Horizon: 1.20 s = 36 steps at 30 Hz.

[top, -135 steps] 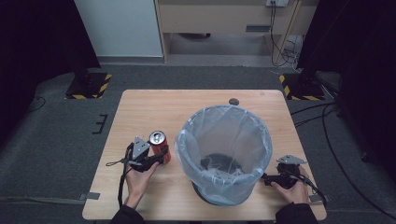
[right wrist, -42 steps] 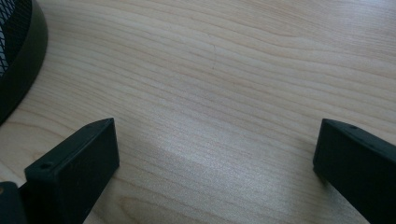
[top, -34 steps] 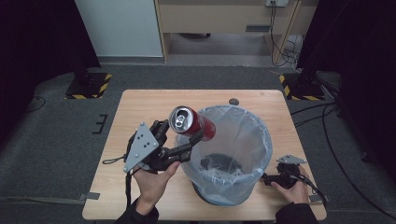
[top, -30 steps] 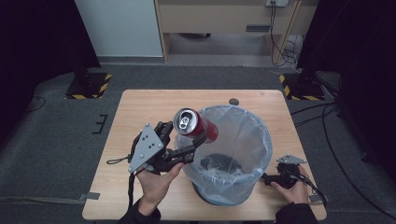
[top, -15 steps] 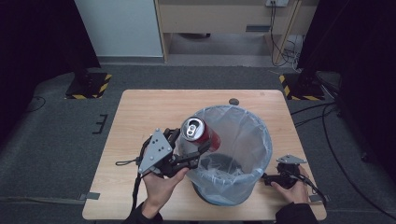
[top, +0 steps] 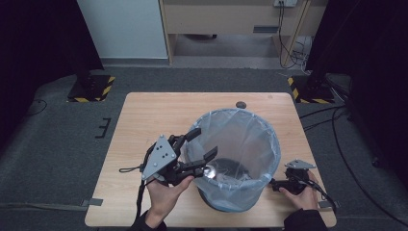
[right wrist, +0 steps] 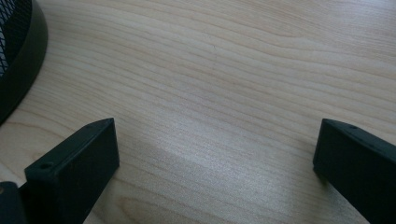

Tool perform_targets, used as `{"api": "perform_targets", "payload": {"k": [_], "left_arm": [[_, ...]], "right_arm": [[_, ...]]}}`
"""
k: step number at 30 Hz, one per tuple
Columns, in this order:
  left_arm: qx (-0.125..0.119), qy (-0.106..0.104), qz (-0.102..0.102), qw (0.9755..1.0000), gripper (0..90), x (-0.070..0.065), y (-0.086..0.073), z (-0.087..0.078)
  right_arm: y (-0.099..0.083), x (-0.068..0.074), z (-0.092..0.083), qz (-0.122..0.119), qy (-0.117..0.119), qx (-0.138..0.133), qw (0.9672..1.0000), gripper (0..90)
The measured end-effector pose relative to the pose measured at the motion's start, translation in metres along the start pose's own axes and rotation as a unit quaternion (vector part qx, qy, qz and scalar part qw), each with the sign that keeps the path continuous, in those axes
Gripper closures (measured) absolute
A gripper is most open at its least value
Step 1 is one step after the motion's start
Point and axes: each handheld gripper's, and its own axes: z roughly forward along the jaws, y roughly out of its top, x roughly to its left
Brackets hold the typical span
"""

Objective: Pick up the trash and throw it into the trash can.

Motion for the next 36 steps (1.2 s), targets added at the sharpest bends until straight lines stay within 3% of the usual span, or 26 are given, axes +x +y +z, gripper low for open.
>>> {"api": "perform_targets", "payload": {"k": [7,18,27,36], "left_arm": [[-0.008,0.01,0.002,0.9999,30.0,0.003,0.005,-0.009],[-0.007,0.063,0.006,0.998,23.7,0.017,0.007,-0.035],[0.01,0.11,-0.007,0.9938,20.1,0.036,-0.008,-0.063],[0.038,0.129,-0.015,0.9909,18.1,0.043,-0.028,-0.072]], "right_arm": [[0.0,0.0,0.0,0.0,0.0,0.0,1.0,0.4],[0.0,0.0,0.0,0.0,0.0,0.0,1.0,0.4],[0.0,0.0,0.0,0.0,0.0,0.0,1.0,0.4],[0.0,0.0,0.0,0.0,0.0,0.0,1.0,0.4]]}}
